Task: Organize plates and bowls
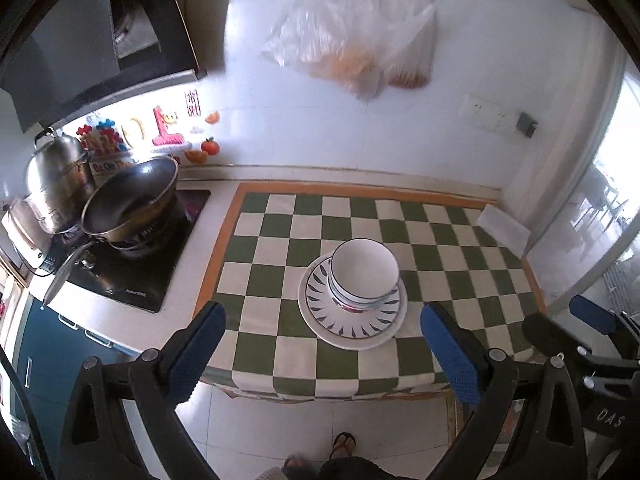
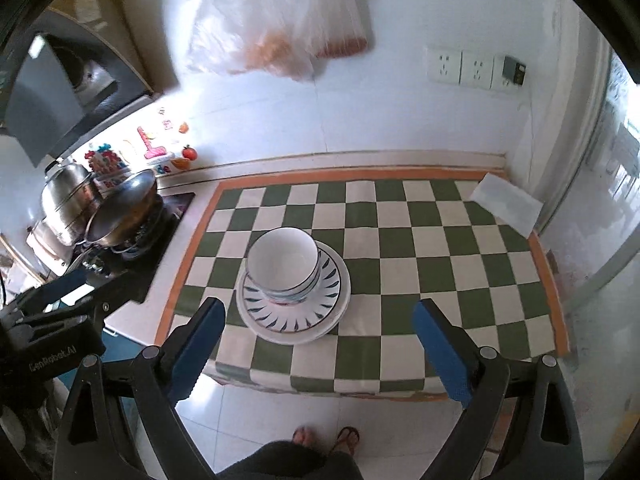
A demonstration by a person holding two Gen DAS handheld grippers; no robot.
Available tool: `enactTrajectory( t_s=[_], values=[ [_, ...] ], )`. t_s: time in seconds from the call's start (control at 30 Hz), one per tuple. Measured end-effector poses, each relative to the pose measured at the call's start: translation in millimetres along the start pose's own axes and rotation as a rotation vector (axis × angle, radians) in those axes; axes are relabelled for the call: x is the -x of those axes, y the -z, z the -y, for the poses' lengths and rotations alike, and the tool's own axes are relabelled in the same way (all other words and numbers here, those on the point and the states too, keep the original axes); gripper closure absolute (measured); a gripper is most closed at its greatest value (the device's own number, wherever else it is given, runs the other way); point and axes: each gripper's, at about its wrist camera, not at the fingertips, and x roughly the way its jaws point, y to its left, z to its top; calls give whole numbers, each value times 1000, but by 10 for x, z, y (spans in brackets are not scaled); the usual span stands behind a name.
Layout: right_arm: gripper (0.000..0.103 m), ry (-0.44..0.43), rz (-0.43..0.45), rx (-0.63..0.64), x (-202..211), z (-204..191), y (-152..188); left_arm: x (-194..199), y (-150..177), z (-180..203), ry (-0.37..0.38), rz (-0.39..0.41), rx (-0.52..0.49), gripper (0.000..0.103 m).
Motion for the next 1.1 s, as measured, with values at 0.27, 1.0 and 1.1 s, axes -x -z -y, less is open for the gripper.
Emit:
enactTrajectory(
  t_s=[0.27, 1.0, 1.1],
  values=[
    [5, 17, 91, 7, 906, -302, 463, 693, 344, -128, 14, 58, -27, 3],
    [4, 101, 125, -52, 2041, -775, 1368, 1407, 1013, -504, 1, 24, -24, 3],
    [4, 106, 109, -49, 2024, -766, 1372, 1425, 1019, -510, -5, 31, -27, 3]
  ],
)
